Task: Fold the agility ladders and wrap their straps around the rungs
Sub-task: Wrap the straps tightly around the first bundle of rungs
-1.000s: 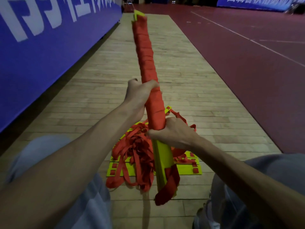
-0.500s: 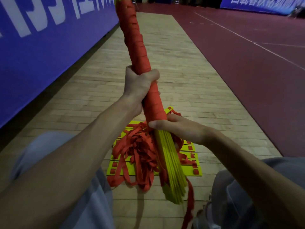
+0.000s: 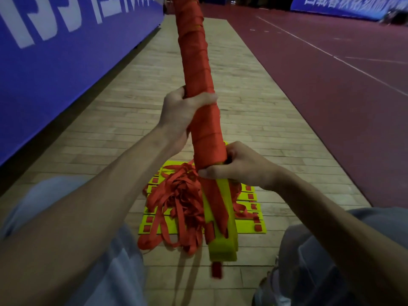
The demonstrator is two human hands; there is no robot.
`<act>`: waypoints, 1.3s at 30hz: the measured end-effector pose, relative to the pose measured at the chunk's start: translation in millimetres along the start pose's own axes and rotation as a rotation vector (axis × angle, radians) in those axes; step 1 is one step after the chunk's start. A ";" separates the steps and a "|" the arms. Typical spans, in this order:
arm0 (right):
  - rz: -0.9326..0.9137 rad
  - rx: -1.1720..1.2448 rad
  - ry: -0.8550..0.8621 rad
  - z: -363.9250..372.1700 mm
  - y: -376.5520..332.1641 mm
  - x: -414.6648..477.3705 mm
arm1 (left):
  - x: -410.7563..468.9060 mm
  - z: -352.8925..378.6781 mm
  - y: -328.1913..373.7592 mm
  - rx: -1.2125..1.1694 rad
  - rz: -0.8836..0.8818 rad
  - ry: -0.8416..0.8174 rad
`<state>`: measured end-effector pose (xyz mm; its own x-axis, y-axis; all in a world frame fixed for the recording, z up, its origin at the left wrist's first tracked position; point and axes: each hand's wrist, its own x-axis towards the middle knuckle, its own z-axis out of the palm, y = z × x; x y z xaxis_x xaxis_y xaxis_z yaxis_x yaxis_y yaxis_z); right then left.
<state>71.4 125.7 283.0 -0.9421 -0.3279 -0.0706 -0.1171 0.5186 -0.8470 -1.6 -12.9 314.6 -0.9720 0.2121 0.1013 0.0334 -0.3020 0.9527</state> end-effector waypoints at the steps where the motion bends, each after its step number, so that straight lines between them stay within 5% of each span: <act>1: -0.038 0.087 -0.008 -1.0 -2.8 -2.4 | -3.8 1.3 2.4 -0.125 -0.041 -0.051; 4: -0.091 0.179 -0.027 -2.0 -12.1 -6.8 | -13.9 8.1 5.3 -0.405 -0.132 -0.208; 13: -0.067 0.196 -0.426 -21.5 -1.0 -1.1 | -5.2 2.3 14.9 -0.260 -0.182 -0.210; 24: -0.046 -0.631 -0.086 -27.6 11.9 1.4 | 3.7 -9.9 9.2 0.328 0.070 0.147; 28: 0.048 -0.437 0.118 -30.1 7.6 1.9 | 6.7 -11.8 11.7 0.189 0.009 0.063; 34: 0.074 0.034 0.024 -21.7 -8.6 -5.1 | 4.5 -8.0 7.0 0.072 -0.089 -0.021; 39: -0.047 -0.494 0.027 -3.3 -6.7 -3.1 | 6.8 -5.2 0.1 0.165 -0.084 0.092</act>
<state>74.0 125.9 290.6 -0.9392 -0.3428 -0.0187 -0.2887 0.8180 -0.4975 -9.4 -16.3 313.8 -0.9899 0.1421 -0.0001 -0.0186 -0.1292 0.9914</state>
